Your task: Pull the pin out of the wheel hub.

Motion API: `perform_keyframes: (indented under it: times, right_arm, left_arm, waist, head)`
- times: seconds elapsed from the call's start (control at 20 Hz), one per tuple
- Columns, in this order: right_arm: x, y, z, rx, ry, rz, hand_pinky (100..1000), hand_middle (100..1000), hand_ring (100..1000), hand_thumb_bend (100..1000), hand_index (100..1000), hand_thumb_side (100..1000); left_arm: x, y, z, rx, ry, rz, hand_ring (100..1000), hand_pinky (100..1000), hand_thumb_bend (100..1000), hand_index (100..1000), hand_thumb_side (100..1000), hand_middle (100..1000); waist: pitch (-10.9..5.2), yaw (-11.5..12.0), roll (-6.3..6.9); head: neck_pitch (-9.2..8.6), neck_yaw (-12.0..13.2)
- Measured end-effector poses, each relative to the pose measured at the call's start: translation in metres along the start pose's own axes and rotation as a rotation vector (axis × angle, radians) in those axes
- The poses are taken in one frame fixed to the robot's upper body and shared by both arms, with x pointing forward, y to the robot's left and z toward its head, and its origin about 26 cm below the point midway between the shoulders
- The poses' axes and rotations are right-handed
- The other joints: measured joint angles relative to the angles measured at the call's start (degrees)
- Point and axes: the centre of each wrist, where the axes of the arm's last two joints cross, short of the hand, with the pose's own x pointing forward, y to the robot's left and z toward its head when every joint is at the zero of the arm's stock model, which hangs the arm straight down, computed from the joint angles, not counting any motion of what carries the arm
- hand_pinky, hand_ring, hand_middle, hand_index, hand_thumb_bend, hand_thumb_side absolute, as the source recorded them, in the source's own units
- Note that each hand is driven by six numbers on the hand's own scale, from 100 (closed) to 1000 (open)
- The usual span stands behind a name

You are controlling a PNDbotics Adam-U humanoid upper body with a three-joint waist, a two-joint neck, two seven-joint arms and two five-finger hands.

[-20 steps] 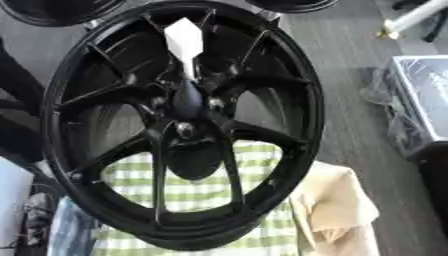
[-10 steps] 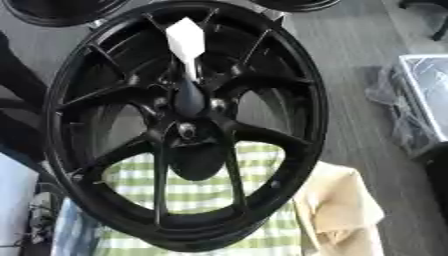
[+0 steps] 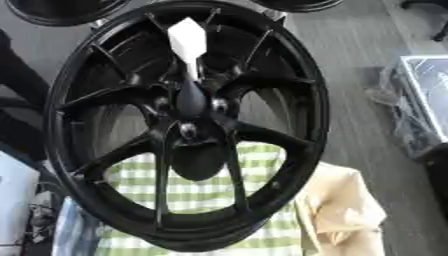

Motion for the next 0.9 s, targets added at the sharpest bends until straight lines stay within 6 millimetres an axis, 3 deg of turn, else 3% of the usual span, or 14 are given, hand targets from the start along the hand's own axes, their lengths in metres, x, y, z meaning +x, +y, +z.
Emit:
perform_keyframes:
  times: [0.05, 0.15, 0.45, 0.6, 0.9]
  right_arm:
    - [0.004, 0.0, 0.0, -0.015, -0.01, -0.011, 864, 741, 822, 100, 917, 667]
    - [0.017, 0.001, 0.002, -0.043, -0.062, -0.053, 840, 699, 777, 100, 878, 732]
    - [0.066, 0.018, 0.009, 0.014, -0.277, -0.3, 832, 668, 745, 100, 857, 741]
    - [0.086, 0.03, 0.009, 0.096, -0.356, -0.415, 822, 607, 688, 100, 808, 676]
    - [0.106, 0.058, 0.004, 0.233, -0.479, -0.588, 847, 658, 739, 100, 844, 692]
  left_arm:
    - [0.0, 0.0, 0.0, 0.0, 0.0, 0.0, 652, 715, 100, 693, 808, 623]
    - [0.0, 0.0, 0.0, 0.0, 0.0, 0.0, 652, 715, 100, 693, 809, 623]
    - [0.0, 0.0, 0.0, -0.002, 0.0, 0.001, 653, 716, 100, 694, 809, 624]
    - [0.0, -0.001, 0.0, -0.004, 0.0, 0.002, 654, 716, 100, 695, 809, 624]
    - [0.0, -0.004, 0.001, -0.014, -0.001, 0.015, 656, 716, 100, 696, 807, 626]
  waist:
    - [0.0, 0.03, 0.0]
    - [0.0, 0.23, 0.01]
    - [0.0, 0.71, 0.17]
    - [0.0, 1.05, 0.44]
    - [0.0, 1.83, 0.87]
  head:
    - [0.0, 0.0]
    - [-0.01, 0.0]
    - [-0.42, -0.48]
    - [-0.44, -0.74]
    - [-0.44, -1.25]
